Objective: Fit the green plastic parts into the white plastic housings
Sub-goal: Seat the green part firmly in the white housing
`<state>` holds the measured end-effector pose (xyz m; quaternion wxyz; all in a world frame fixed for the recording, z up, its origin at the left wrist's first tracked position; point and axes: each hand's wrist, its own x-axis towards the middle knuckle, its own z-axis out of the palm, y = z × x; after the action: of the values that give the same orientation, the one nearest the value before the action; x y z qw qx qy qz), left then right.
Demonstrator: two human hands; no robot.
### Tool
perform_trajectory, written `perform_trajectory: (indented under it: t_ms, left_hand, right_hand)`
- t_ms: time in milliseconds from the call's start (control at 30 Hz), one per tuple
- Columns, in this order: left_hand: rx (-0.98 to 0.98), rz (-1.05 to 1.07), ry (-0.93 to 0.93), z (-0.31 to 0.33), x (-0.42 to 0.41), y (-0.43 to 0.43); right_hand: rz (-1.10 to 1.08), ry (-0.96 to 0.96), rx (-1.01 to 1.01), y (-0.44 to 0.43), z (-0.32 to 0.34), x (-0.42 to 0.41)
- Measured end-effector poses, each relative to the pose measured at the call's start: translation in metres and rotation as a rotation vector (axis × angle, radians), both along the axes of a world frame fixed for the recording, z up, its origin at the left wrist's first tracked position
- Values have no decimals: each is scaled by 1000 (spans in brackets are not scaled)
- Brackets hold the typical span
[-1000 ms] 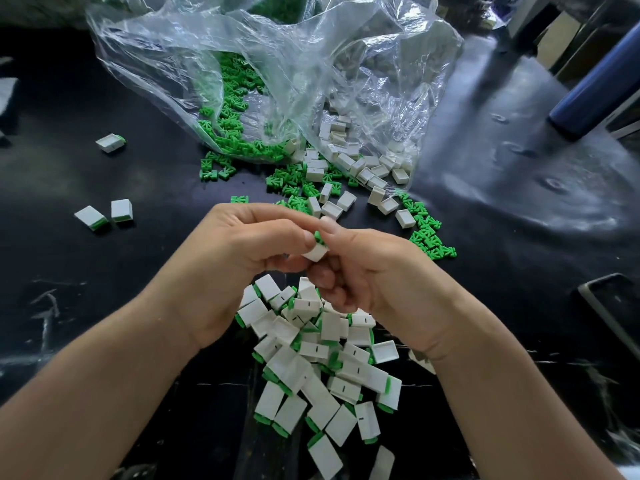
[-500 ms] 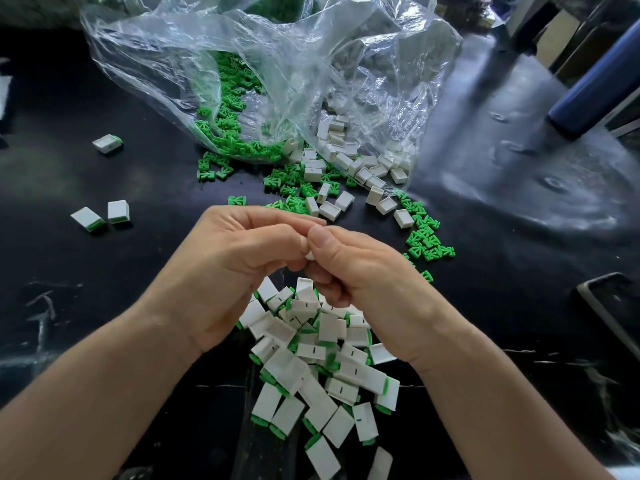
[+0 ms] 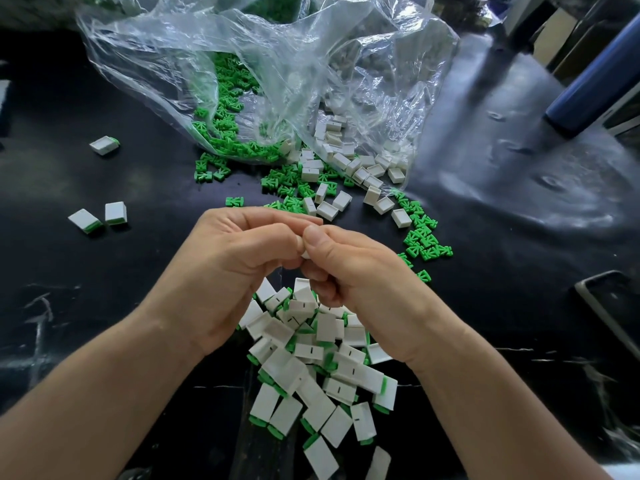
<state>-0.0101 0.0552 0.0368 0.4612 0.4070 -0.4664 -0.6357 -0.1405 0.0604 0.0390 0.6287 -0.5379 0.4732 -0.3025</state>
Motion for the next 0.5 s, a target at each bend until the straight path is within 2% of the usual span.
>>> perform_trajectory:
  t_ms: [333,500]
  left_hand:
    - [-30,-79,31,5,3,1]
    - [-10,-31,8,1,4,-1]
  right_hand:
    - [27,-24,11,-3,1,-4]
    - [-17,133,-43,-7,2,-9]
